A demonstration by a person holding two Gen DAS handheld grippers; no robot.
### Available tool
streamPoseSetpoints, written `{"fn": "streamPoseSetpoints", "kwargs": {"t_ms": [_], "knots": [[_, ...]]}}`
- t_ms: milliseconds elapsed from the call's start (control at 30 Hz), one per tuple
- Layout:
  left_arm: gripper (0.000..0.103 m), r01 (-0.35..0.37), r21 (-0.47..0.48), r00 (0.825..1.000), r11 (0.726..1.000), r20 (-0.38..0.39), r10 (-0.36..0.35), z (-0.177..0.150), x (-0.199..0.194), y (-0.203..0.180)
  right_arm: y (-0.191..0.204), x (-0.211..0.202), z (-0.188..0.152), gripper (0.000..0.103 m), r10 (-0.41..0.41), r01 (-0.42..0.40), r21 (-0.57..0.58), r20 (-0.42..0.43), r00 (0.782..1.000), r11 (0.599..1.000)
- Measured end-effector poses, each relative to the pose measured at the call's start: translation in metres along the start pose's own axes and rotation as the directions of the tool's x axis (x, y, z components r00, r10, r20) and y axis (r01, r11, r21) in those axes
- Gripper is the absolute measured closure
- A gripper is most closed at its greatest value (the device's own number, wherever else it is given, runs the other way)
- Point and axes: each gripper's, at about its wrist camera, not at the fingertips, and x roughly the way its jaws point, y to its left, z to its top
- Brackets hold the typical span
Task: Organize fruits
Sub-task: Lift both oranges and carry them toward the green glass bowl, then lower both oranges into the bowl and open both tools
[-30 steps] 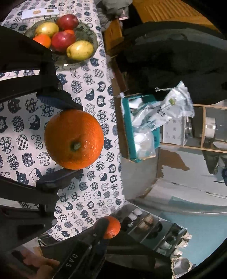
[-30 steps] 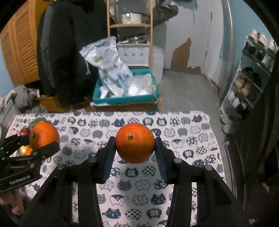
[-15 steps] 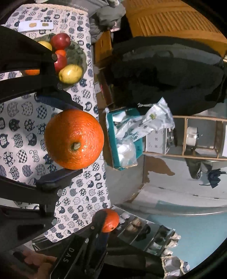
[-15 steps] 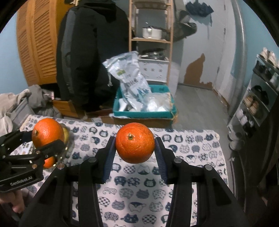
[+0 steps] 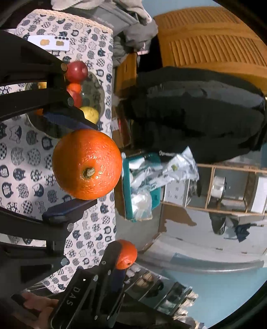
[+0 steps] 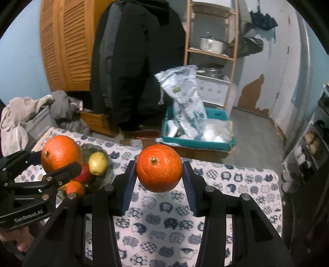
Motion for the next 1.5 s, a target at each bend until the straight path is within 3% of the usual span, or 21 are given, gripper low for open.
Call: {"fn": "streamPoseSetpoints", "kwargs": {"t_ms": [467, 800, 1233, 1500], "knots": [[0.039, -0.089, -0.098, 0.996, 0.991, -0.028, 0.087, -0.008, 0.002, 0.078, 0.065, 0.040, 0.022, 0.059, 0.106, -0.108, -0.048, -0.050, 0.993, 0.993], [0.039, -0.134, -0.169, 0.987, 0.976, -0.112, 0.116, -0.027, 0.026, 0.132, 0.102, 0.078, 0.028, 0.059, 0.160, -0.168, -0.063, -0.110, 0.981, 0.984], [0.039, -0.163, -0.214, 0.962, 0.963, -0.253, 0.107, -0.061, 0.078, 0.168, 0.133, 0.139, 0.012, 0.059, 0.220, -0.235, -0.037, -0.236, 0.946, 0.971], [0.039, -0.165, -0.228, 0.948, 0.960, -0.305, 0.091, -0.072, 0.103, 0.176, 0.136, 0.167, -0.004, 0.059, 0.209, -0.228, -0.026, -0.305, 0.929, 0.973]]}}
